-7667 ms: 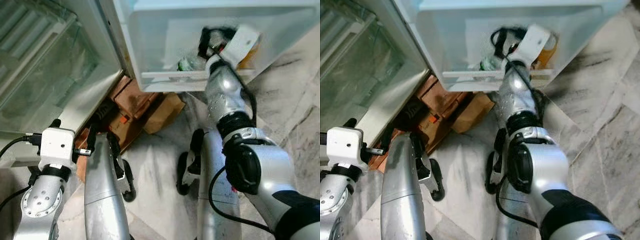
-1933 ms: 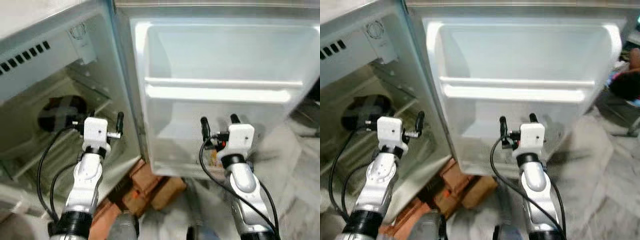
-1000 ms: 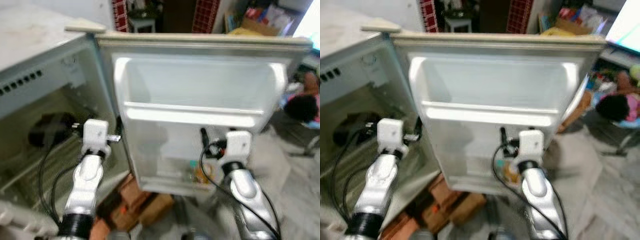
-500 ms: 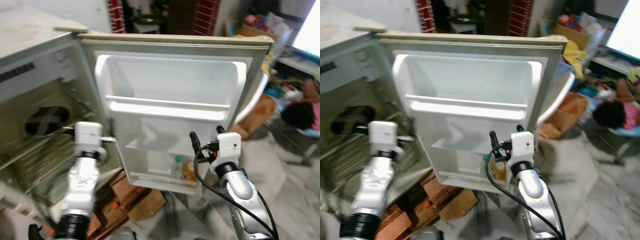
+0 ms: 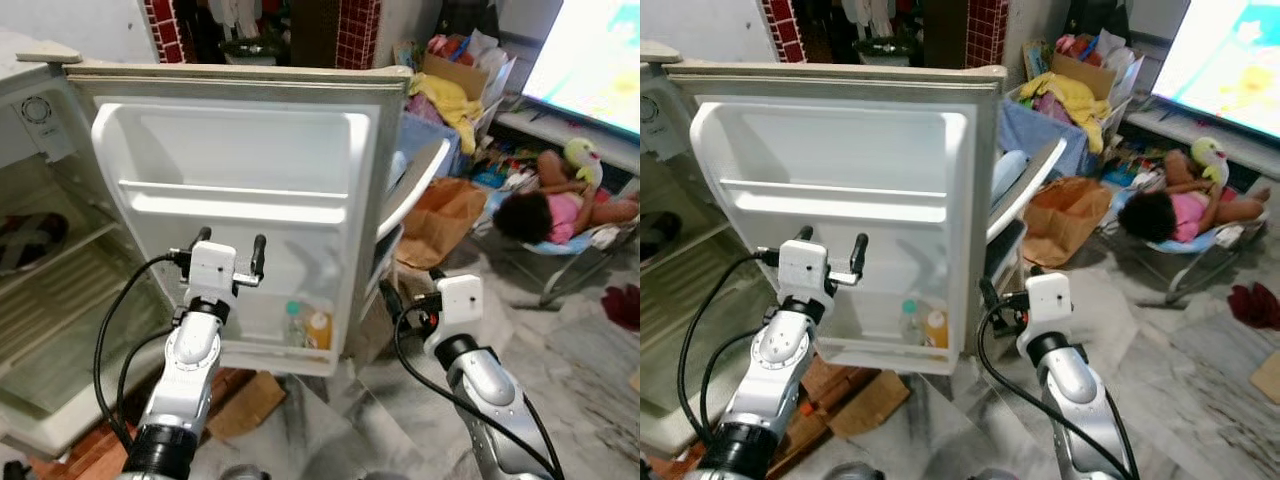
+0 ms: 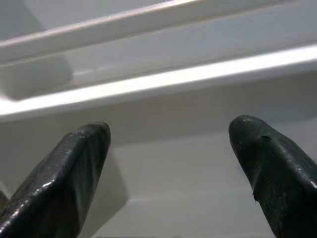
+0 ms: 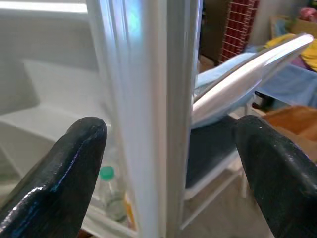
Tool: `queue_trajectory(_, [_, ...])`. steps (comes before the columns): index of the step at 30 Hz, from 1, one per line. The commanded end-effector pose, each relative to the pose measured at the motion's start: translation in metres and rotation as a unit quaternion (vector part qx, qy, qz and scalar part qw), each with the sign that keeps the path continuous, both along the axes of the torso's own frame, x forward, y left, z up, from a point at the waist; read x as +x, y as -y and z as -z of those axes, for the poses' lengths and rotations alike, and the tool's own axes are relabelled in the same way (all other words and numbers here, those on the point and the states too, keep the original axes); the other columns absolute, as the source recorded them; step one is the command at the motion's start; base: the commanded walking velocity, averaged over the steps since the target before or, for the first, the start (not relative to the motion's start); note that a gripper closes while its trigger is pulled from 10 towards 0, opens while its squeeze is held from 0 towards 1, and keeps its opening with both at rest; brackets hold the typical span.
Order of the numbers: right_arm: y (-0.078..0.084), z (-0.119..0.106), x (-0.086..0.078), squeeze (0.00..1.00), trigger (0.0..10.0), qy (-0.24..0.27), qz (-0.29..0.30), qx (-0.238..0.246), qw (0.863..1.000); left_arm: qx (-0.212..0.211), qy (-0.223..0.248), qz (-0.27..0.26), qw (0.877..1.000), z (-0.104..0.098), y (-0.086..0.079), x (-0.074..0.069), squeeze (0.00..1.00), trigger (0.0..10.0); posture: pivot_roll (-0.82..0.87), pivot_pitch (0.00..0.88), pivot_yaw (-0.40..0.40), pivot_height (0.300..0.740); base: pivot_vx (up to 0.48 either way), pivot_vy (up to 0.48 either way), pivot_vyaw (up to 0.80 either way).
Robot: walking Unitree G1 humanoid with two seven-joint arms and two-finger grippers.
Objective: Restocking fridge
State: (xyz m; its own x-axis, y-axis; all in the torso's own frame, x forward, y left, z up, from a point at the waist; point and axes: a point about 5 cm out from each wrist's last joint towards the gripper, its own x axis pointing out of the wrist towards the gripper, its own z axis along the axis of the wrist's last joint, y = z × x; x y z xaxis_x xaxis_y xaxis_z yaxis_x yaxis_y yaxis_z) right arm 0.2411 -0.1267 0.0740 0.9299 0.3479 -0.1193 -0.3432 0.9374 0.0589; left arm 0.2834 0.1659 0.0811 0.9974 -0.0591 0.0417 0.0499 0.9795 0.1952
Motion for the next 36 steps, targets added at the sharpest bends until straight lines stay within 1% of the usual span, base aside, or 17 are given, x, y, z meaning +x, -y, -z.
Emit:
queue_trajectory(1, [0.006,-0.003,0.000,0.00,10.0,0.008,-0.007,-0.006,1.000,-0.004,0.006,0.014,1.000,-0.002,0.010,0.002,0.00,10.0,-0.04,0.000,0.007,0.740,0.000,-0.375,0.71])
queue_trajectory(5, [0.006,-0.005,0.001,0.00,10.0,0.018,-0.029,-0.017,0.999,-0.007,0.005,0.005,1.000,-0.001,0.008,-0.001,0.00,10.0,-0.04,0.000,0.006,0.740,0.000,0.000,0.80])
queue_trajectory(9, [0.010,-0.006,0.004,0.00,10.0,0.019,-0.028,-0.017,0.999,-0.005,-0.001,-0.009,1.000,0.002,0.004,-0.004,0.00,10.0,-0.04,0.000,0.005,0.740,0.000,0.000,0.80])
queue_trajectory(10, [0.012,-0.007,0.006,0.00,10.0,0.022,-0.027,-0.018,0.999,-0.019,-0.011,-0.017,1.000,0.005,0.001,-0.005,0.00,10.0,-0.04,0.000,0.005,0.740,0.000,0.000,0.80])
queue_trajectory(20, [0.013,-0.011,0.009,0.00,10.0,0.038,-0.035,-0.024,0.998,-0.019,-0.028,-0.053,0.998,0.009,-0.008,-0.006,0.00,10.0,-0.04,0.000,0.005,0.740,0.000,0.000,0.80])
queue_trajectory(22, [0.014,-0.013,0.011,0.00,10.0,0.046,-0.030,-0.024,0.998,-0.034,-0.049,-0.072,0.996,0.014,-0.011,-0.007,0.00,10.0,-0.03,0.000,0.006,0.740,0.000,0.000,0.80])
queue_trajectory(23, [0.015,-0.016,0.013,0.00,10.0,0.054,-0.026,-0.023,0.998,-0.047,-0.066,-0.092,0.993,0.019,-0.015,-0.009,0.00,10.0,-0.04,0.000,0.004,0.740,0.000,0.000,0.80])
queue_trajectory(25, [0.015,-0.017,0.013,0.00,10.0,0.056,-0.024,-0.023,0.998,-0.050,-0.069,-0.096,0.992,0.020,-0.016,-0.009,0.00,10.0,-0.04,0.000,0.003,0.740,0.000,0.000,0.80])
queue_trajectory(29, [0.018,-0.020,0.017,0.00,10.0,0.067,-0.017,-0.027,0.997,-0.049,-0.071,-0.096,0.992,0.020,-0.016,-0.009,0.00,10.0,-0.03,0.000,0.001,0.740,0.000,0.000,0.80])
queue_trajectory(31, [0.022,-0.022,0.021,0.00,10.0,0.073,0.001,-0.033,0.997,-0.044,-0.073,-0.092,0.992,0.019,-0.016,-0.009,0.00,10.0,-0.03,0.000,-0.001,0.740,0.000,0.000,0.80])
queue_trajectory(33, [0.023,-0.023,0.022,0.00,10.0,0.075,0.006,-0.034,0.997,-0.043,-0.073,-0.092,0.992,0.019,-0.016,-0.009,0.00,10.0,-0.03,0.000,-0.001,0.740,0.000,0.000,0.80])
queue_trajectory(36, [0.030,-0.025,0.028,0.00,10.0,0.083,0.030,-0.042,0.995,-0.034,-0.084,-0.088,0.992,0.021,-0.016,-0.011,0.00,10.0,-0.03,0.000,-0.002,0.740,0.000,0.000,0.14])
